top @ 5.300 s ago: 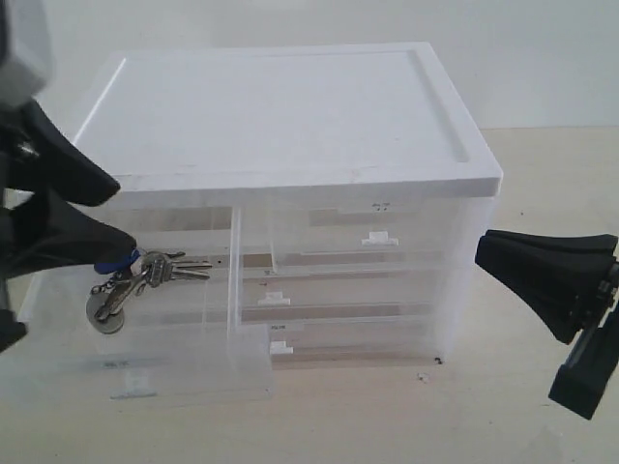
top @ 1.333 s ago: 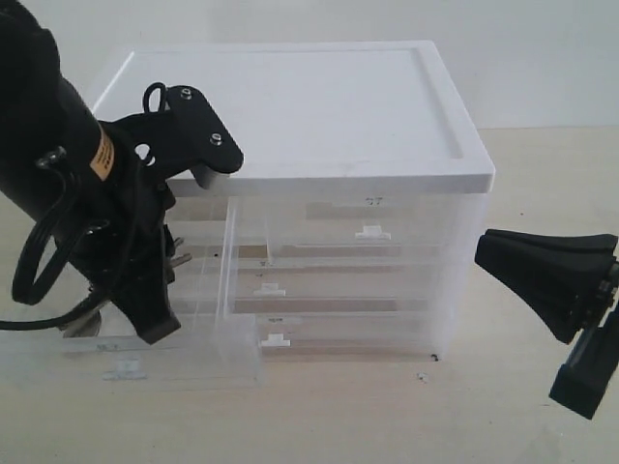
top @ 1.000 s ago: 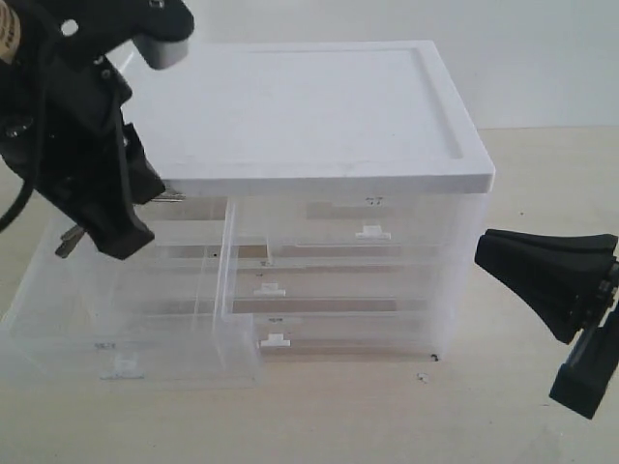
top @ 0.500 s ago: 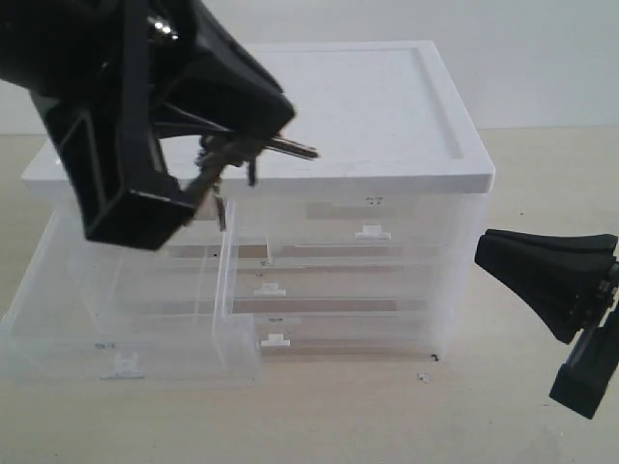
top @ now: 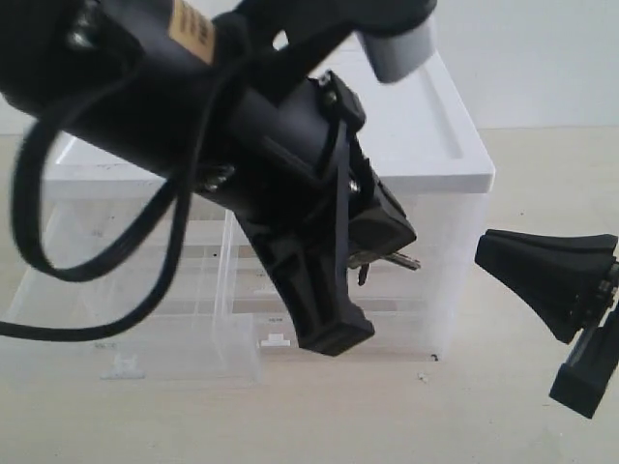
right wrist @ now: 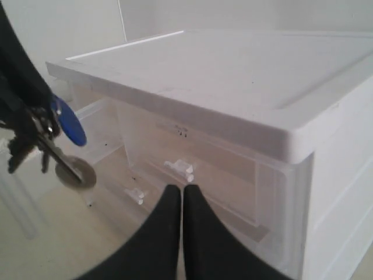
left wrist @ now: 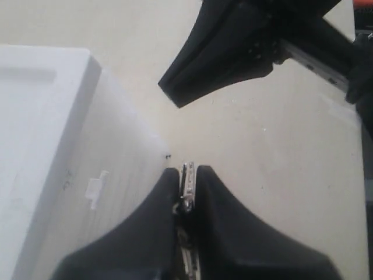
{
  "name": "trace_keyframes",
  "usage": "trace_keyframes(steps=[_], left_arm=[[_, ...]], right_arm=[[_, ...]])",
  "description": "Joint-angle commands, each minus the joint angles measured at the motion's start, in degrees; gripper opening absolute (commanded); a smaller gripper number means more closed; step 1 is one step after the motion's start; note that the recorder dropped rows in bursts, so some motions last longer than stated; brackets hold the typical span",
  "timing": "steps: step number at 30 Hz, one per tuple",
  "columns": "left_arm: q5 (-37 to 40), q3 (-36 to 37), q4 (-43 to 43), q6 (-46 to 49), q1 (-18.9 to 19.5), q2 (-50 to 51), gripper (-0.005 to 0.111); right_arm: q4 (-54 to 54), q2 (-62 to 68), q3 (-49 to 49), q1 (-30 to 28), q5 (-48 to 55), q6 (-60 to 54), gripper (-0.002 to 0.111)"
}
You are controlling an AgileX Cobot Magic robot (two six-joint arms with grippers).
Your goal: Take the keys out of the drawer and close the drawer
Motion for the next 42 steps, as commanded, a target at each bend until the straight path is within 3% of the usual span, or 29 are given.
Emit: trace_keyframes(steps=[1,13,24,26,31,33,38,42], left_arm=[[-3.4,1.4,2.7,0.5,1.1,2.1,0.004],[-3.7,2.2,6.1,-1.3,7.0,3.1,0.004],[-3.7,2.2,7.7,-1.5,7.7,3.1,0.005],[-3.7,2.2,8.0,-1.6,7.7,3.1,0.010],[-3.7,2.2,10.0,-4.2,7.8,3.1,0.042],[-3.7,2.2,11.0,-4.9,7.8,3.1,0.047],[-4.3,2.2,10.6,-4.9,7.8,3.1,0.043],[-4.1,2.2,8.6,-4.9,7.5,1.9,0.025]], right_arm=[[0.5,0.1,-0.2,0.2,-0.2,-0.1,0.000],[0.5,0.1,-0.2,0.2,-0.2,-0.1,0.000],[0.4,0.1,-0.2,0.2,-0.2,0.2,0.000],[0.4,0.1,-0.2,0.2,-0.2,0.2,0.000],[0.3,0.1,-0.2,0.2,-0.2,0.2,0.000],[0.3,0.1,-0.2,0.2,-0.2,0.2,0.000],[0.3,0.1,-0.2,0.2,-0.2,0.2,0.000],[0.3,0.1,-0.2,0.2,-0.2,0.2,0.000]])
